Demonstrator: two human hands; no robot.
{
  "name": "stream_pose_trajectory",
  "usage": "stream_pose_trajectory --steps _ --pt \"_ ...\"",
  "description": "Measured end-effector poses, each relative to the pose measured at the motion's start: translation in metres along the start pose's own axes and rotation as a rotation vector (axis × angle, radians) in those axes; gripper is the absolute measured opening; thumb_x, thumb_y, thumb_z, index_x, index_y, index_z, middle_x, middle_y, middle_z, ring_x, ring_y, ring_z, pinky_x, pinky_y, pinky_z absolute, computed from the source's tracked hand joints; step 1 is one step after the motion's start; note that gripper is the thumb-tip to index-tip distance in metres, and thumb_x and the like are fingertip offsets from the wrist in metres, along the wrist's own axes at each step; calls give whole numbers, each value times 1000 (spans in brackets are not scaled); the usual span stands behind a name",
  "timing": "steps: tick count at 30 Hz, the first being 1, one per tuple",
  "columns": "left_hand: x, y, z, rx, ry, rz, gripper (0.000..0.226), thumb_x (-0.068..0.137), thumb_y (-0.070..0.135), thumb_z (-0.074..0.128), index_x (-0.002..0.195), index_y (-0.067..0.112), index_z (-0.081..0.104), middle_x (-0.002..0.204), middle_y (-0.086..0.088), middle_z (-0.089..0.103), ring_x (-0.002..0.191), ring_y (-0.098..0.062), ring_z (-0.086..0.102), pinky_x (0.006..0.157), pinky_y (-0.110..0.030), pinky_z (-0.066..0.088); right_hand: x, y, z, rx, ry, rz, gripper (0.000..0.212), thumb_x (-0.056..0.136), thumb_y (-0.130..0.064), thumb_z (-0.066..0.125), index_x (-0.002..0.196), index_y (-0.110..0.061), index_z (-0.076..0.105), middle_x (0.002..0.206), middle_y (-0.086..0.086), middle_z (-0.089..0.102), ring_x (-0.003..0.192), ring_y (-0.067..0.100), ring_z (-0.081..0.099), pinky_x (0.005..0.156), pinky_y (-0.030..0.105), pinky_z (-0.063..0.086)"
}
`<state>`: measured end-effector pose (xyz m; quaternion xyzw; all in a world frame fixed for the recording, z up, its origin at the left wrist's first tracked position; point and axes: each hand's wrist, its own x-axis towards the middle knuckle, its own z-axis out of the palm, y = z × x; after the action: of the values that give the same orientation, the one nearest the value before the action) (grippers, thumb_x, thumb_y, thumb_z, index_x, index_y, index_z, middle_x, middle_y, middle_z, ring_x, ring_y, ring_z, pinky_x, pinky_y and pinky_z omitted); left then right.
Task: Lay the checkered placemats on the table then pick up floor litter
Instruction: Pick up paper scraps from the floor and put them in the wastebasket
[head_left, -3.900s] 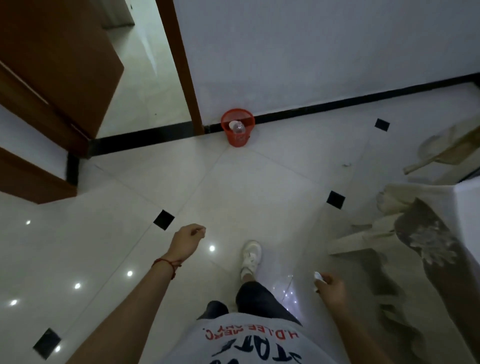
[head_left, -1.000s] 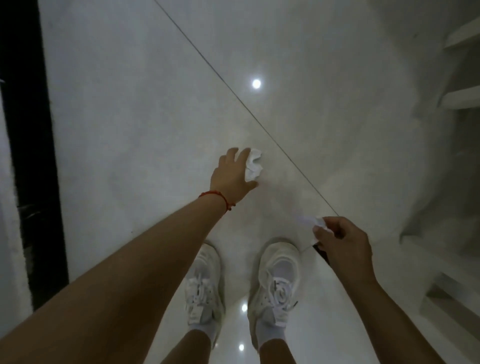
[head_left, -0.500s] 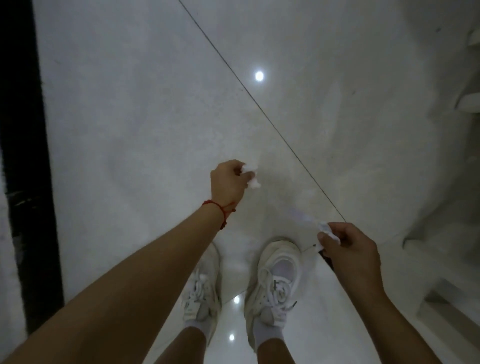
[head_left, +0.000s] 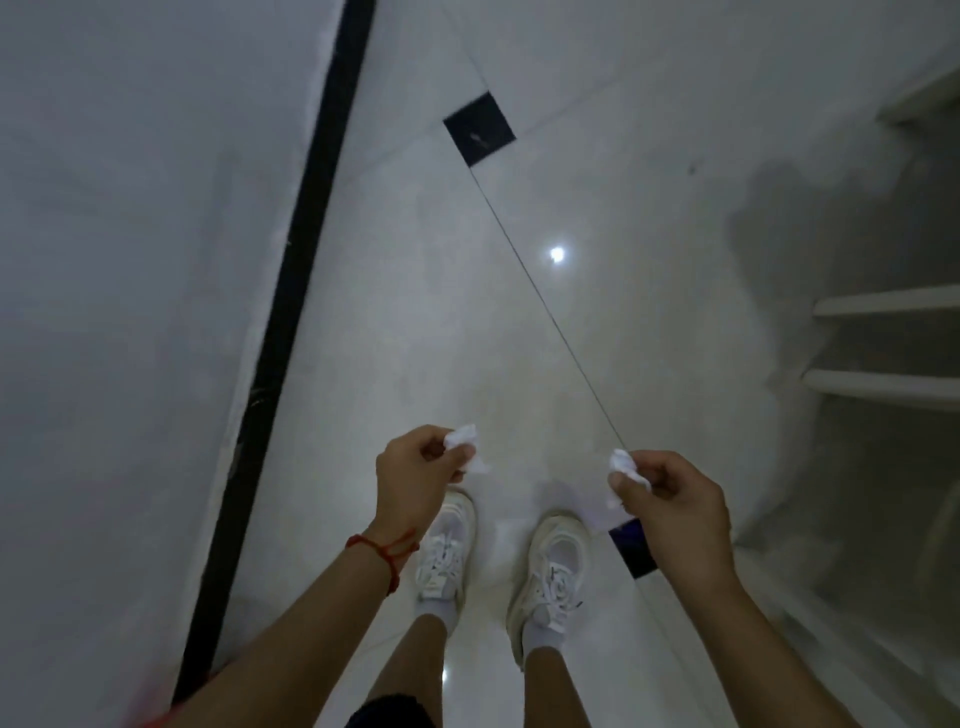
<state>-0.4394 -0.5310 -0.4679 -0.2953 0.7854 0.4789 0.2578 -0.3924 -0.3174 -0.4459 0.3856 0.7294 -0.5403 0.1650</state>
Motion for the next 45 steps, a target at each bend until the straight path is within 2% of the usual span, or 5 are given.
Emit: stream_pose_trajectory --steps 8,16,25,39,45 --pt "-97 50 -73 -36 110 62 20 73 12 72 66 29 66 59 10 69 63 -17 66 67 -34 58 -75 -89 -23 -26 -98 -103 11 77 -27 72 77 -17 66 68 2 70 63 8 65 68 28 54" --pt "-202 21 -106 -361 346 -3 17 76 6 69 67 19 66 54 17 67 50 -2 62 49 -9 50 -146 -107 -15 -193 -288 -194 14 75 -23 74 69 -13 66 55 0 65 56 11 61 68 40 54" --pt "-305 -111 -157 -498 560 -177 7 75 5 70 70 9 68 61 -14 69 53 -12 61 58 -28 52 -243 -77 64 -435 -563 -266 6 78 -13 71 74 -9 68 65 7 67 58 12 60 66 34 53" --pt "-414 -365 -226 -741 763 -417 14 78 11 68 67 20 64 47 16 64 45 0 60 50 -10 50 -414 89 230 -789 -841 -340 4 78 -11 67 81 -14 66 42 -16 60 44 -5 54 61 16 46" --pt "-419 -469 -253 -783 768 -514 18 77 11 70 66 24 62 45 12 64 46 -2 60 69 -33 55 -461 168 314 -861 -864 -324 10 79 -9 66 89 -8 67 55 -6 61 44 -2 56 60 14 52"
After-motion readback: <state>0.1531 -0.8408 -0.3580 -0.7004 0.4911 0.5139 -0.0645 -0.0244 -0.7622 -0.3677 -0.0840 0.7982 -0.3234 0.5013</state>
